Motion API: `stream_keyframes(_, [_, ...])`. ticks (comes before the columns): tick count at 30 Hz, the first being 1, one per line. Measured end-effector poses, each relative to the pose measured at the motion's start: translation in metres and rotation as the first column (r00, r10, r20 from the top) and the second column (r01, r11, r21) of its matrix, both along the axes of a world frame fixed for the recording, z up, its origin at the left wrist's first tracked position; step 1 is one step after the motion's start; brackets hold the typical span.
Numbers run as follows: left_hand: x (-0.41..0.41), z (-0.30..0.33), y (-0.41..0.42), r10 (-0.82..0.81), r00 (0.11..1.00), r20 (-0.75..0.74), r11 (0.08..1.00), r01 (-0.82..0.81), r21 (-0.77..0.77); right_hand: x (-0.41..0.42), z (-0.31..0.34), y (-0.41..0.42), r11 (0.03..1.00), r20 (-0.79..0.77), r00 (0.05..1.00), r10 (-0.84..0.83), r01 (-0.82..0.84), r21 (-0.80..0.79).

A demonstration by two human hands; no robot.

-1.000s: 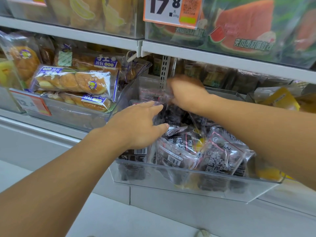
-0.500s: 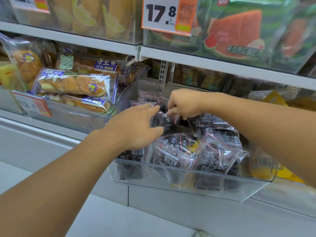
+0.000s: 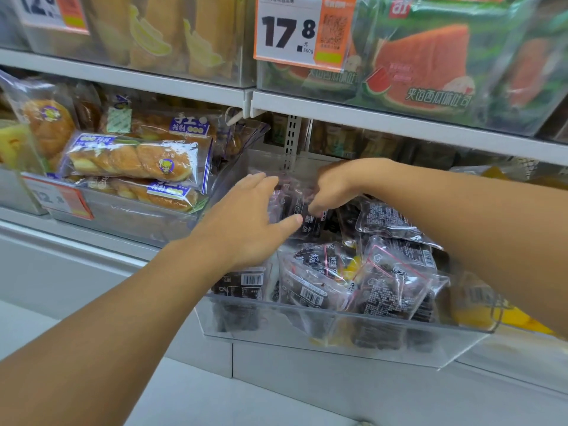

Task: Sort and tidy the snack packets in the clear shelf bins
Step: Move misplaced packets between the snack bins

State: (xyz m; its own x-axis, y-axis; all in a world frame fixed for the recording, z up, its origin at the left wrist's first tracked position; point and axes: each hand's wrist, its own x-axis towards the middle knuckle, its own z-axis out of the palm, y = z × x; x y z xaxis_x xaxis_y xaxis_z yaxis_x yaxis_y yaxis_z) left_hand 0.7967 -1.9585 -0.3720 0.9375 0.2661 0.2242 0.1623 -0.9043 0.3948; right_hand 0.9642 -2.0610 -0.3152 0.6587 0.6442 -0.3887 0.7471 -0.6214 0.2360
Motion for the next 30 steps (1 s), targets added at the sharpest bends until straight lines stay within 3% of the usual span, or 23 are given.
stream_keyframes(2, [0.01,0.005,0.003,0.007,1.0,0.001,0.996,-0.007,0.092,0.002,-0.007,0.0,1.0,0.014,1.0,-0.005,0.005,0.018])
stream_keyframes(5, [0.025,0.007,0.005,0.014,0.993,-0.114,0.974,0.012,0.228,0.003,-0.017,0.002,0.994,0.077,0.996,0.047,-0.054,0.092])
stream_keyframes(10, [0.032,0.009,0.005,0.07,0.977,-0.204,0.969,-0.017,0.247,0.006,-0.016,0.0,0.977,0.139,0.982,0.124,-0.145,0.154])
stream_keyframes(16, [0.032,0.012,0.005,0.2,0.946,-0.257,0.926,-0.097,0.364,0.016,-0.011,-0.004,0.9,-0.151,0.988,0.042,0.028,0.434])
stream_keyframes(20, [0.036,0.011,0.0,0.235,0.932,-0.277,0.92,-0.121,0.373,0.019,-0.02,-0.009,0.941,-0.175,0.984,0.019,0.042,0.336])
stream_keyframes(25, [0.034,0.01,0.001,0.223,0.939,-0.262,0.919,-0.112,0.378,0.011,-0.024,0.004,0.922,-0.174,0.985,0.008,0.06,0.382])
stream_keyframes(30, [0.031,0.01,0.001,0.213,0.943,-0.257,0.916,-0.101,0.388,0.002,-0.029,0.015,0.912,-0.002,0.999,0.034,-0.03,0.41])
